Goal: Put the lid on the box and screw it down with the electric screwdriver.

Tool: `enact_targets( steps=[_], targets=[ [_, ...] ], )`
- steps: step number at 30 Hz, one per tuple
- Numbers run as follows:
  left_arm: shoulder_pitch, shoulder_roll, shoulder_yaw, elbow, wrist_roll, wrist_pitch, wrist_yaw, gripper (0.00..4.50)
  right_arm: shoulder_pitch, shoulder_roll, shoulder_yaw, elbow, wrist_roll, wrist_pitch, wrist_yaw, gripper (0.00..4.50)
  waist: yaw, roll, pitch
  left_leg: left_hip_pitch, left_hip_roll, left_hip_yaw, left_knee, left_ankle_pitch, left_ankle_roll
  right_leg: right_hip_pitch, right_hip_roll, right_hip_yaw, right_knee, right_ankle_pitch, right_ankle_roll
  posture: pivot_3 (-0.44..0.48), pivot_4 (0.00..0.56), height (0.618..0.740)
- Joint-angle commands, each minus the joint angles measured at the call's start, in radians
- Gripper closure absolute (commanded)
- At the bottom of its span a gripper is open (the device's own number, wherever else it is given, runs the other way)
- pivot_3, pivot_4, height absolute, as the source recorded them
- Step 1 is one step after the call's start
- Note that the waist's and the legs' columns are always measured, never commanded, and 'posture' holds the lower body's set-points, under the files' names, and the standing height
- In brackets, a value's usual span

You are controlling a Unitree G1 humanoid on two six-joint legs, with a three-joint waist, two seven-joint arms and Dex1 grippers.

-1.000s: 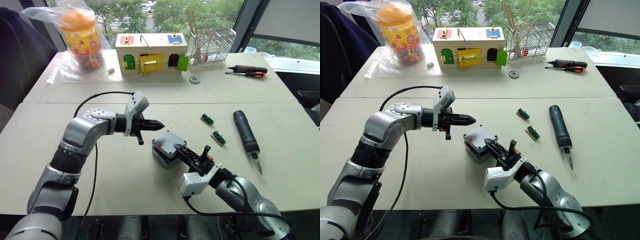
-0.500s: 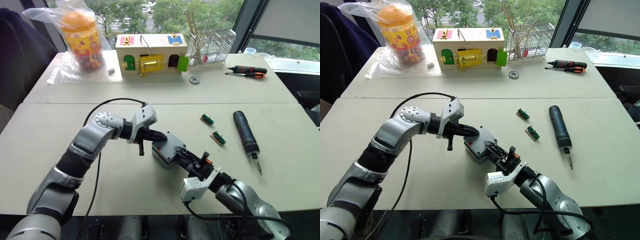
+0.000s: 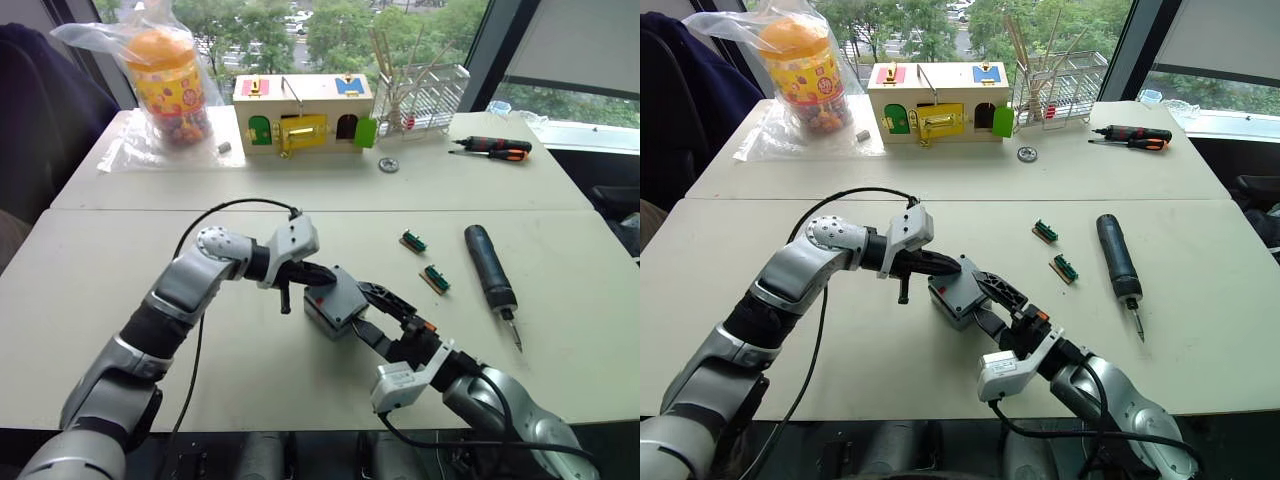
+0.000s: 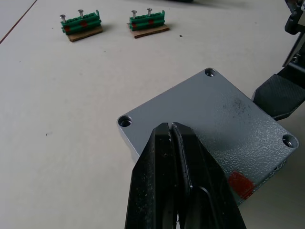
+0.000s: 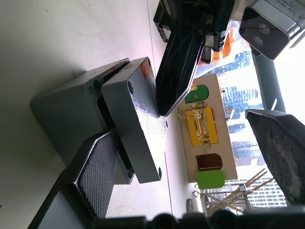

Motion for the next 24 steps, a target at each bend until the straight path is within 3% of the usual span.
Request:
enact_targets(
  steps=[1,7,11,15,22,24],
  targets=[
    [0.037,0.000,-0.048,0.013,0.039,0.000,-0.007,4.50,0.015,0.001,-0.017,-0.045,0.021,-0.025,-0.007,0.01,0.000,0.000,0.000,0.000,0.000,0.000,0.000,0.000,0.000,0.000,0.000,0.000,0.000,0.000,0.000,0.000,0.150,0.711],
    [0.051,-0.008,-0.037,0.009,0.037,-0.038,-0.015,4.50,0.063,0.008,-0.043,-0.068,0.050,-0.044,-0.017,0.01,0.000,0.000,0.000,0.000,0.000,-0.002,0.000,0.000,0.000,0.000,0.000,0.000,0.000,0.000,0.000,0.000,0.150,0.711],
    [0.058,-0.004,-0.009,-0.016,0.012,-0.043,-0.024,4.50,0.078,0.044,-0.103,-0.071,0.185,0.001,0.003,0.01,-0.001,0.000,0.000,0.000,0.000,-0.002,0.000,0.000,0.000,0.000,0.000,0.000,0.000,0.000,0.000,0.000,0.150,0.711],
    [0.051,-0.008,0.035,-0.033,-0.019,-0.035,-0.023,4.50,0.073,0.087,-0.151,-0.067,0.294,0.048,0.030,1.06,-0.001,0.000,0.000,0.000,0.000,-0.002,0.000,0.000,0.000,0.000,0.000,0.000,0.000,0.000,0.000,0.000,0.150,0.711],
    [0.005,-0.022,0.170,-0.090,-0.174,0.072,-0.032,4.50,0.070,0.092,-0.176,-0.054,0.348,0.055,0.050,4.15,-0.001,0.000,0.000,-0.003,0.000,-0.002,0.000,0.000,0.000,-0.003,0.000,0.000,0.000,0.000,0.000,0.000,0.150,0.711],
    [-0.009,-0.029,0.201,-0.098,-0.213,0.105,-0.028,4.50,0.069,0.096,-0.183,-0.051,0.366,0.062,0.056,4.41,0.000,0.000,0.000,-0.003,0.000,-0.002,0.000,0.000,0.000,-0.003,0.000,0.000,0.000,0.000,0.000,0.000,0.150,0.711]
  ],
)
